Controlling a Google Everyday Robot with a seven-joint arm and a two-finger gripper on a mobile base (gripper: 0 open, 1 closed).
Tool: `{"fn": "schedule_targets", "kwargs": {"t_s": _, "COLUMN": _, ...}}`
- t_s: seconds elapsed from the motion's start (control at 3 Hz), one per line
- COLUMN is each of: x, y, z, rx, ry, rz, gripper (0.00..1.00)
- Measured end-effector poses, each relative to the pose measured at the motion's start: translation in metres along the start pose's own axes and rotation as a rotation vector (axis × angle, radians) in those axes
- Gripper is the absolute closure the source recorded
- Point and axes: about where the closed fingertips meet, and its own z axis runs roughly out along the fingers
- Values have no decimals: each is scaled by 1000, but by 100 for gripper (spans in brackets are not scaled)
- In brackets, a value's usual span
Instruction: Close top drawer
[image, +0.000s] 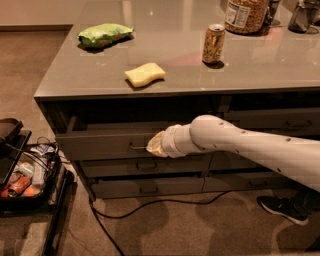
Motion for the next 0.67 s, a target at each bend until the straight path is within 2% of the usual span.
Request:
{"fn": "schedule_targets", "kwargs": {"t_s": 0.33, "x": -4, "y": -13, "z": 16, "rx": 27, "ry": -3, "rz": 1, "gripper": 100}}
{"fn": "schedule_targets", "kwargs": {"t_s": 0.67, "x": -4, "y": -14, "z": 16, "rx": 27, "ry": -3, "rz": 1, "gripper": 100}}
